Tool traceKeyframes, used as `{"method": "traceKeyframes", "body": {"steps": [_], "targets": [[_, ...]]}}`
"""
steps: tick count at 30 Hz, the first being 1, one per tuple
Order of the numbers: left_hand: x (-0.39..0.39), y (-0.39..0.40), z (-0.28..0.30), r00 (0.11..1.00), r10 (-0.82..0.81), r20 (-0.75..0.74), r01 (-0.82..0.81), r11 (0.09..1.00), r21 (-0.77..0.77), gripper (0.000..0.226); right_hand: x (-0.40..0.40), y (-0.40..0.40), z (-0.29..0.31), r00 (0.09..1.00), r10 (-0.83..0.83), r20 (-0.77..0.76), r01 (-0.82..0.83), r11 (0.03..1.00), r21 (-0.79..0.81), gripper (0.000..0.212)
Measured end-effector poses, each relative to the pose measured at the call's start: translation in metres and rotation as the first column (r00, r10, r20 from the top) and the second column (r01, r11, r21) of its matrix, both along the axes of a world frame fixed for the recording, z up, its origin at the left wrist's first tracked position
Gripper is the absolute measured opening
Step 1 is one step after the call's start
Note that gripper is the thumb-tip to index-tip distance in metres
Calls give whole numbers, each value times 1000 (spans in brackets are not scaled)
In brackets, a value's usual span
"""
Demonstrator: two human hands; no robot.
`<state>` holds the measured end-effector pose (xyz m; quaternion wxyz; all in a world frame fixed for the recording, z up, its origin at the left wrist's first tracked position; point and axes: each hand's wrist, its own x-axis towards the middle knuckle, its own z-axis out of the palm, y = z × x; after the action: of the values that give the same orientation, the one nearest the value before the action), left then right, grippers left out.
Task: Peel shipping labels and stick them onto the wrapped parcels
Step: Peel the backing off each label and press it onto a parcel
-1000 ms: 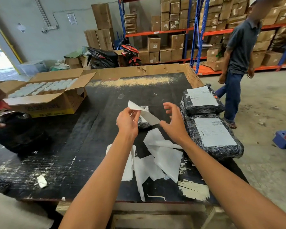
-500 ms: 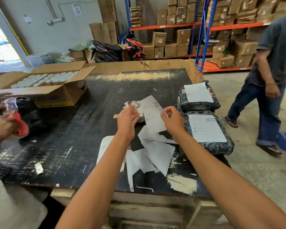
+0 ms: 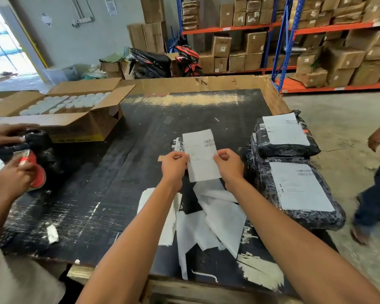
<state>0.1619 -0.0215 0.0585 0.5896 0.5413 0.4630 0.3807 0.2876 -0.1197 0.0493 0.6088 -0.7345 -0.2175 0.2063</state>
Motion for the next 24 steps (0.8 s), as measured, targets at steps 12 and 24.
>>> {"method": "traceKeyframes", "body": {"steps": [12, 24], "targets": [[33, 122, -6, 967, 45, -251, -27, 997, 75, 20, 32, 96, -1, 999, 3, -32, -7, 991, -136, 29], [47, 152, -25, 934, -10, -356, 21, 999, 28, 14, 44, 133, -25, 999, -44, -19, 37, 962, -270, 35]]}}
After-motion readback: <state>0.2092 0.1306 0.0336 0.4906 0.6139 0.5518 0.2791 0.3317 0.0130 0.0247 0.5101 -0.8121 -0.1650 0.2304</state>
